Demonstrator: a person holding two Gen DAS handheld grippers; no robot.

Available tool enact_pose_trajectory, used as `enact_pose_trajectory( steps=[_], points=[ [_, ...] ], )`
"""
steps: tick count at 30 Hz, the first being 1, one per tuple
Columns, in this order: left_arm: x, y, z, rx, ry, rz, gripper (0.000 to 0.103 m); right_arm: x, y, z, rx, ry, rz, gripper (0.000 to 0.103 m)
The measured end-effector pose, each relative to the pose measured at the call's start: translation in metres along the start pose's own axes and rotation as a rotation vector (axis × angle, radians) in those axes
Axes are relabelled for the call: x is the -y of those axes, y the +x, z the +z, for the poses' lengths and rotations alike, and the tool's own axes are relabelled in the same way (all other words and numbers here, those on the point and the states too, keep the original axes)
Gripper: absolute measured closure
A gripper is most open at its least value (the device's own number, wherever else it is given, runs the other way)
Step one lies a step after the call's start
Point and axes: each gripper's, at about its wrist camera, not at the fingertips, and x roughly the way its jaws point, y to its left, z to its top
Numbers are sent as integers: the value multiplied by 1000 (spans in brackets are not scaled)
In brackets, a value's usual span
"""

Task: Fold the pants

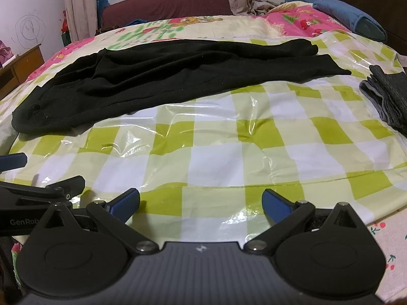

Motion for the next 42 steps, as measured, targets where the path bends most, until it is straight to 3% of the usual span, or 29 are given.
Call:
enact_pose_trajectory(
  steps=[42],
  points=[
    [0,4,-3,-13,6,-3,0,-2,4,-7,-5,-3,3,2]
  ],
)
